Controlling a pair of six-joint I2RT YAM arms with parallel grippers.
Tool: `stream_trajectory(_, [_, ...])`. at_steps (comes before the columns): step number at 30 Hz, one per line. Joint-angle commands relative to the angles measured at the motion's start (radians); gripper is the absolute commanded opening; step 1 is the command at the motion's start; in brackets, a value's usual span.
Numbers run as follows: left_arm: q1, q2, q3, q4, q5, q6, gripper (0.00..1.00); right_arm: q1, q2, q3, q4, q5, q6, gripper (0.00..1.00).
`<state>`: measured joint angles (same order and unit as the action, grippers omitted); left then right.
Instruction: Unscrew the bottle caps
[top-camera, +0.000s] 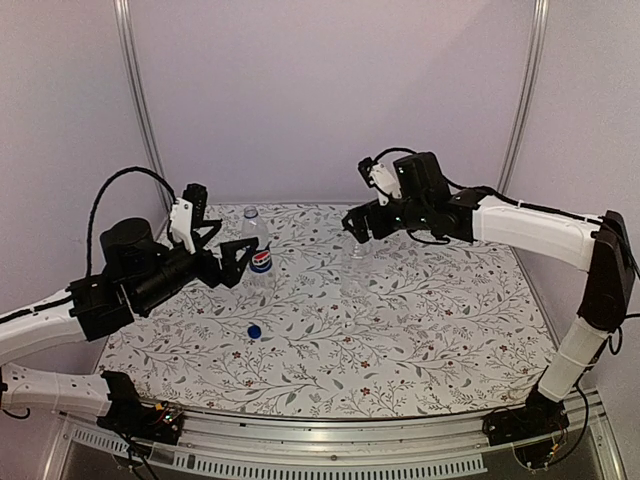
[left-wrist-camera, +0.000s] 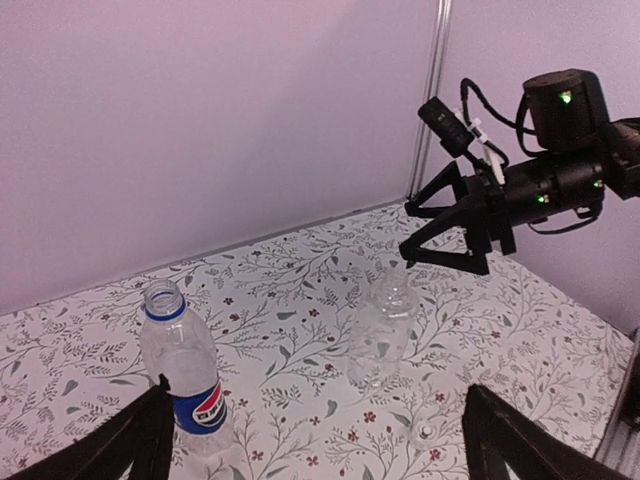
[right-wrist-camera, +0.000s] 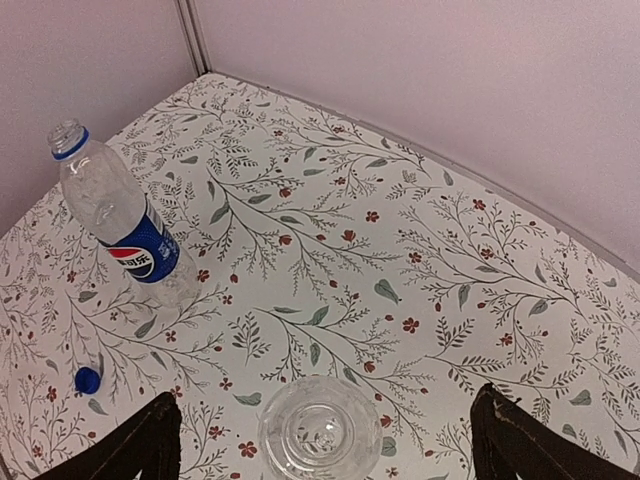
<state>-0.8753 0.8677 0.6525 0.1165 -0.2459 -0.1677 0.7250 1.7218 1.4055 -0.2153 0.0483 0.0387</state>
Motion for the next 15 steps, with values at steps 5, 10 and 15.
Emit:
stream_trajectory(5, [0.095, 0.013, 0.090, -0.131, -0.063, -0.020, 1.00, -0.122, -0.192, -0.081, -0.019, -0.082, 0.089, 0.99])
stream_trajectory(10, [0.204, 0.014, 0.134, -0.200, -0.037, -0.049, 1.00, -0.243, -0.311, -0.145, -0.027, -0.108, 0.156, 0.99])
stream_trajectory(15, [0.336, -0.002, 0.184, -0.214, 0.046, -0.063, 1.00, -0.322, -0.420, -0.198, -0.037, -0.108, 0.170, 0.99])
